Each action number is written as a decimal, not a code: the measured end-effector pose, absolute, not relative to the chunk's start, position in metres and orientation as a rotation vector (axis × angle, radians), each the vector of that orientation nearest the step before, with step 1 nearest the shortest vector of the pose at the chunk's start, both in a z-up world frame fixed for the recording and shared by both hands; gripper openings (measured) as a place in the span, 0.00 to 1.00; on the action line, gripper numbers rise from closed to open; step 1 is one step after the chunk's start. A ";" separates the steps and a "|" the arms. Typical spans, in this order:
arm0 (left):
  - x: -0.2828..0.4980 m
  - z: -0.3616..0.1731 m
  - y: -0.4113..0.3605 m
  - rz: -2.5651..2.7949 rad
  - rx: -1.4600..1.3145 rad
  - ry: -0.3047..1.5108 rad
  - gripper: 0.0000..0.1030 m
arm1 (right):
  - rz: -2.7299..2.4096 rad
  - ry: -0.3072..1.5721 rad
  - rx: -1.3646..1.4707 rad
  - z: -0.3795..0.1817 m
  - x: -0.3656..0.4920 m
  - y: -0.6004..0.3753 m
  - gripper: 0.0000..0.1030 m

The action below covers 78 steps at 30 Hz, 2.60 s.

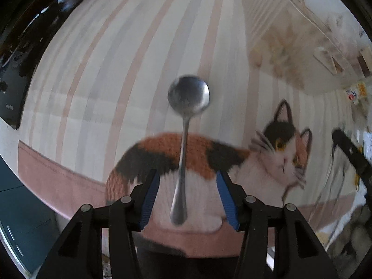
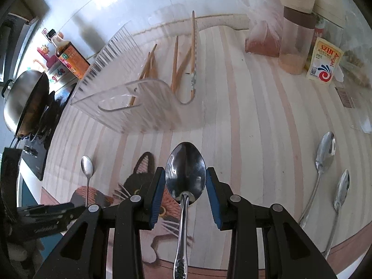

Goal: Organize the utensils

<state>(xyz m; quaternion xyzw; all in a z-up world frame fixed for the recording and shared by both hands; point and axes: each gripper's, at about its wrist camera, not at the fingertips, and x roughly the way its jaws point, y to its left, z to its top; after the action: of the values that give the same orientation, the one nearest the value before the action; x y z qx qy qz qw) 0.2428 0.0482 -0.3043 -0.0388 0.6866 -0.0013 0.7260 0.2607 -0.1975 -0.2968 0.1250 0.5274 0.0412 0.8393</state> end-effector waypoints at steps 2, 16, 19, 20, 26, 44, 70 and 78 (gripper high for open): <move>0.251 -0.308 0.045 0.018 -0.074 1.496 0.46 | 0.077 1.118 0.263 -0.299 0.262 -0.198 0.36; 0.288 -0.314 0.016 0.038 0.001 1.431 0.13 | 0.029 1.102 0.285 -0.298 0.267 -0.206 0.36; 0.293 -0.304 0.025 0.025 -0.002 1.424 0.03 | 0.030 1.098 0.288 -0.296 0.266 -0.207 0.36; 0.292 -0.302 0.026 0.023 -0.005 1.418 0.03 | 0.030 1.096 0.288 -0.296 0.265 -0.207 0.36; 0.286 -0.280 0.055 0.013 -0.052 1.390 0.02 | 0.034 1.089 0.295 -0.295 0.264 -0.207 0.36; 0.308 -0.294 0.060 0.044 -0.193 1.430 0.48 | 0.000 1.108 0.328 -0.300 0.266 -0.216 0.36; 0.314 -0.275 0.092 -0.024 -0.192 1.395 0.24 | -0.007 1.076 0.349 -0.288 0.264 -0.227 0.36; 0.339 -0.287 0.080 -0.018 -0.063 1.363 0.40 | -0.020 1.084 0.353 -0.291 0.264 -0.230 0.36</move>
<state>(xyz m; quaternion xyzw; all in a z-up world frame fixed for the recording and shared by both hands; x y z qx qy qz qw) 0.3392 0.0800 -0.2868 -0.0293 0.6297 -0.0084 0.7762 0.2641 -0.2296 -0.2913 0.1671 0.5133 -0.0094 0.8417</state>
